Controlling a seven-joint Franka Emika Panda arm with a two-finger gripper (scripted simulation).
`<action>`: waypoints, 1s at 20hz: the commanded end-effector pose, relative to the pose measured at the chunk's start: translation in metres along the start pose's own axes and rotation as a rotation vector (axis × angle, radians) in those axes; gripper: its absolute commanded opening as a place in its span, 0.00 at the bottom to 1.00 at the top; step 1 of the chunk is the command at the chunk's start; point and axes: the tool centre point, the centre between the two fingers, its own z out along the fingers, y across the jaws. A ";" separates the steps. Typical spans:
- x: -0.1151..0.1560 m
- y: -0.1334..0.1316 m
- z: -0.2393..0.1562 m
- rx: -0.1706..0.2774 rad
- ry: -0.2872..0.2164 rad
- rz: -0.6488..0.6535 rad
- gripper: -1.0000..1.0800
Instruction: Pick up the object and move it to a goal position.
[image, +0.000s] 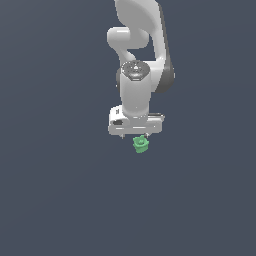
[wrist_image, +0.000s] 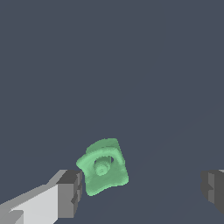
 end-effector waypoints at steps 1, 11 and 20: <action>0.000 0.000 0.000 0.000 0.000 0.000 0.96; 0.000 0.024 0.006 0.018 -0.003 0.079 0.96; -0.001 0.021 0.008 0.017 -0.004 0.107 0.96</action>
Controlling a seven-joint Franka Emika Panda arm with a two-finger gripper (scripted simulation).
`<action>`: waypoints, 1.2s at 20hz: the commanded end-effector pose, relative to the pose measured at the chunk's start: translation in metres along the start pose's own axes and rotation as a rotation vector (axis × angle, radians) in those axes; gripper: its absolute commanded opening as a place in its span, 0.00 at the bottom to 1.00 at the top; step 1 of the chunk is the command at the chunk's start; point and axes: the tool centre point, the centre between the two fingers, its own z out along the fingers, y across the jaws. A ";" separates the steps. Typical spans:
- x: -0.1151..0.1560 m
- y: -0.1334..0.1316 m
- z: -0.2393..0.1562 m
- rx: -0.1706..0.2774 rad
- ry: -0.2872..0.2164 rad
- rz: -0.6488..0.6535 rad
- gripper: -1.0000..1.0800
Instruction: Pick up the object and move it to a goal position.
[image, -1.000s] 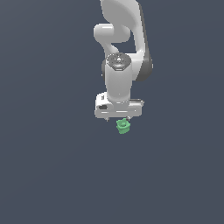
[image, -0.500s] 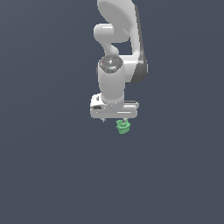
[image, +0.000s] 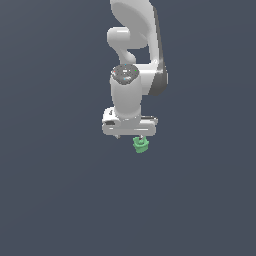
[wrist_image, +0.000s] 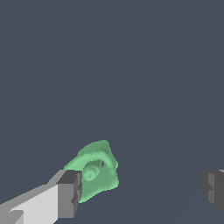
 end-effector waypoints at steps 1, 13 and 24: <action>-0.001 -0.001 0.001 -0.001 0.000 0.020 0.96; -0.008 -0.013 0.014 -0.008 -0.002 0.226 0.96; -0.018 -0.026 0.030 -0.019 0.000 0.490 0.96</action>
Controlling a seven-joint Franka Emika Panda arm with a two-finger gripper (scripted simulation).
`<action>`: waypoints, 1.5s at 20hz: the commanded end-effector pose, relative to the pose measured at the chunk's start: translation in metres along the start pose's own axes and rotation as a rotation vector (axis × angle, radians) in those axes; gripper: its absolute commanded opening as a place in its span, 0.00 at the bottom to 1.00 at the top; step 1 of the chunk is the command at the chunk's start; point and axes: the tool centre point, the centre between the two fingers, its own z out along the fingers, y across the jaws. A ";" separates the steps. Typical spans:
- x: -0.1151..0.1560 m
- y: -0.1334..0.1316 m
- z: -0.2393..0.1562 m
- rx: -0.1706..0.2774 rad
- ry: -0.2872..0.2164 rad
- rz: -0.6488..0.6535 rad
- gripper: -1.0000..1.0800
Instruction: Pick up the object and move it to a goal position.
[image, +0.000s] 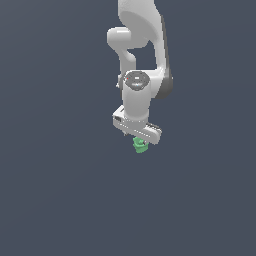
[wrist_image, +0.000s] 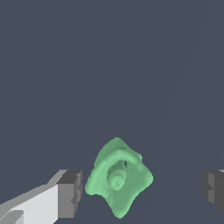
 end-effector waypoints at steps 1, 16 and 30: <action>-0.003 -0.002 0.003 -0.002 0.001 0.062 0.96; -0.024 -0.010 0.023 -0.016 0.013 0.422 0.96; -0.036 -0.014 0.034 -0.022 0.026 0.645 0.96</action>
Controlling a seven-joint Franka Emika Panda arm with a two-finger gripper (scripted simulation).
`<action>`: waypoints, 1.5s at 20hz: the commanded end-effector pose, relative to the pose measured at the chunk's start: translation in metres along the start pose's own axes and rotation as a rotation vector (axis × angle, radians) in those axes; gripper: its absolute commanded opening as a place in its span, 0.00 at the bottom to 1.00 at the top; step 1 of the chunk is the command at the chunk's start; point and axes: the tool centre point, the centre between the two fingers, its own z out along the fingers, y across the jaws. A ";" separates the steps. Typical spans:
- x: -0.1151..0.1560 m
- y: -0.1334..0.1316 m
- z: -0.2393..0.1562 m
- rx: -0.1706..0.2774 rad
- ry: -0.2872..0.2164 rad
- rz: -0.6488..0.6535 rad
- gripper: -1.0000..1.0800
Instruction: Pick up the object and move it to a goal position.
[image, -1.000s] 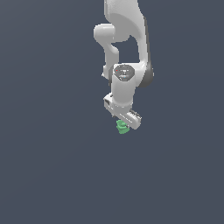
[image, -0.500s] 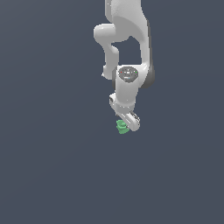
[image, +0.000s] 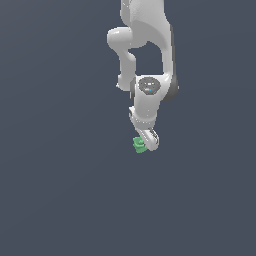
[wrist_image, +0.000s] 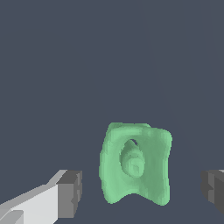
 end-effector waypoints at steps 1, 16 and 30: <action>-0.001 0.000 0.001 0.000 0.001 0.023 0.96; -0.002 0.002 0.028 -0.001 0.002 0.037 0.96; -0.002 0.001 0.052 0.000 0.002 0.038 0.00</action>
